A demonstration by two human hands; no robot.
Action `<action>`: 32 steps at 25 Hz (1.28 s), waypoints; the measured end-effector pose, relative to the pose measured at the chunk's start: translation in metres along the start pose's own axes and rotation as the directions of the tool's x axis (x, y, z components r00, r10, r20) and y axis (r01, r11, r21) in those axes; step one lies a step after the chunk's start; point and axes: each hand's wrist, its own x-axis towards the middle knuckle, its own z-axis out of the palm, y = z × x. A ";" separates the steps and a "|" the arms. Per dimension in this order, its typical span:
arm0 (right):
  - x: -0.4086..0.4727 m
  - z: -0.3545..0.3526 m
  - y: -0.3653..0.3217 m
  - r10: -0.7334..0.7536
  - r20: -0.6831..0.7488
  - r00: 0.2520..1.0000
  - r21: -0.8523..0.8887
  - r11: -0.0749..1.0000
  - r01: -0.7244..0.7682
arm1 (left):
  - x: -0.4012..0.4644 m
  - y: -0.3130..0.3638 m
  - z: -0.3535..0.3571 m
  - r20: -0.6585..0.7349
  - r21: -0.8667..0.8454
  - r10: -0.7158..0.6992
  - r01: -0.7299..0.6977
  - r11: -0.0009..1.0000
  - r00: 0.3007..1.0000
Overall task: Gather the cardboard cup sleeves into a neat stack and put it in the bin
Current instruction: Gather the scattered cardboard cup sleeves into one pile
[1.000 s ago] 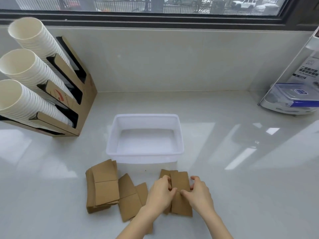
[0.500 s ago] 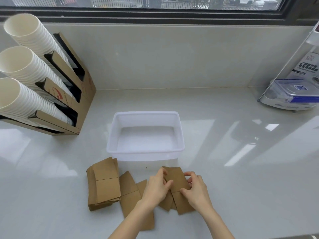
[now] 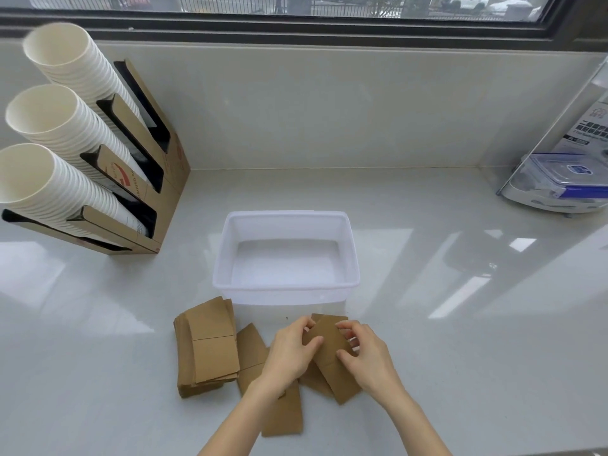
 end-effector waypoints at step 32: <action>0.005 -0.015 -0.007 0.142 -0.068 0.988 0.348 0.931 -0.110 | -0.025 -0.011 -0.064 -0.199 -0.222 -0.104 0.058 0.973 0.974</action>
